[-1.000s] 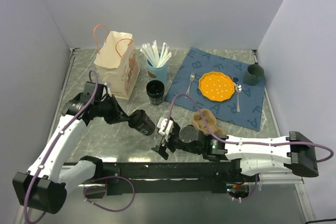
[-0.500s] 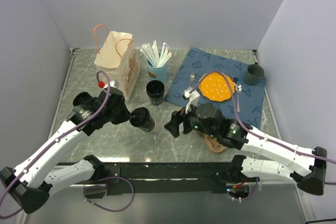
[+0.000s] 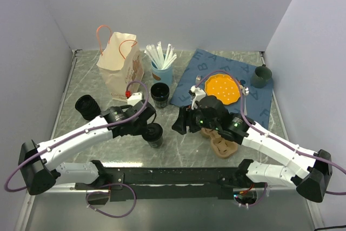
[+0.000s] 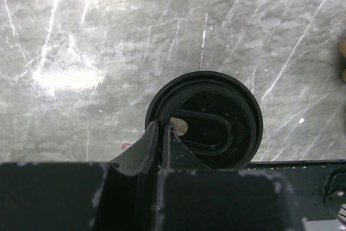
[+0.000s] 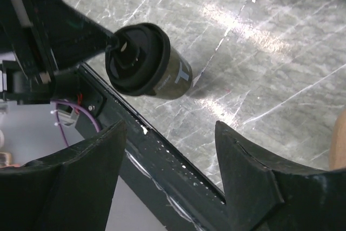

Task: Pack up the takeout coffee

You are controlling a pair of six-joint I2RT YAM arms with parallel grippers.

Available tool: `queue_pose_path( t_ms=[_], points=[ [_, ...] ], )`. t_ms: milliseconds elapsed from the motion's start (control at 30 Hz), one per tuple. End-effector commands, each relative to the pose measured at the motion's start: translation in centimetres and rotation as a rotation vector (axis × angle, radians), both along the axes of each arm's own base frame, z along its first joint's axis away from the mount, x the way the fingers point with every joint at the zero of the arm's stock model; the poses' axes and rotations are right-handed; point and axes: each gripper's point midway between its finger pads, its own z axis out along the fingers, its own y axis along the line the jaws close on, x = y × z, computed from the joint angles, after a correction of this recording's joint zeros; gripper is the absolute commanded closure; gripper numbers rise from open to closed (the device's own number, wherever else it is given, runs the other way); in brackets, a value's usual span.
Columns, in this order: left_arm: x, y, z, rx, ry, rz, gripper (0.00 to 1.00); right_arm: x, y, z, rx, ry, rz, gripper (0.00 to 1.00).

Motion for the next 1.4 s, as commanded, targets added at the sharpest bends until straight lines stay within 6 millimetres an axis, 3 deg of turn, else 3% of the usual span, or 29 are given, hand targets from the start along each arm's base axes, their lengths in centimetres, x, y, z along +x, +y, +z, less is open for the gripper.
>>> queue_pose_path(
  t_ms=[0,367,567,733,900,1000,1167,1367],
  points=[
    [0.3,-0.9,0.7,-0.019,-0.038,0.033,0.91,0.4,0.7,2.0,0.068,0.002,-0.010,0.28],
    [-1.3,-1.5,-1.2,0.053,-0.019,0.054,0.85,0.6,-1.3,0.0,0.038,0.027,-0.067,0.30],
    [-2.0,-2.0,-1.6,0.053,-0.005,0.054,0.73,0.6,-1.6,0.0,0.035,0.025,-0.067,0.31],
    [-2.4,-1.9,-0.6,0.002,-0.008,0.094,0.62,0.4,-1.5,0.2,0.043,0.028,-0.055,0.32],
    [-2.9,-2.0,1.5,-0.134,-0.020,0.122,0.48,-0.8,-0.1,-0.3,0.075,0.100,0.028,0.33],
    [-3.8,-2.4,1.2,-0.220,-0.006,0.094,0.43,-1.8,1.2,-1.0,0.116,0.168,0.097,0.37],
    [-4.1,-3.4,0.9,-0.358,-0.008,0.076,0.46,-2.1,2.1,-2.6,0.149,0.243,0.109,0.46],
    [-4.3,-2.8,-0.6,-0.301,0.018,0.062,0.45,-2.2,3.0,-4.0,0.185,0.313,0.104,0.51]
  ],
)
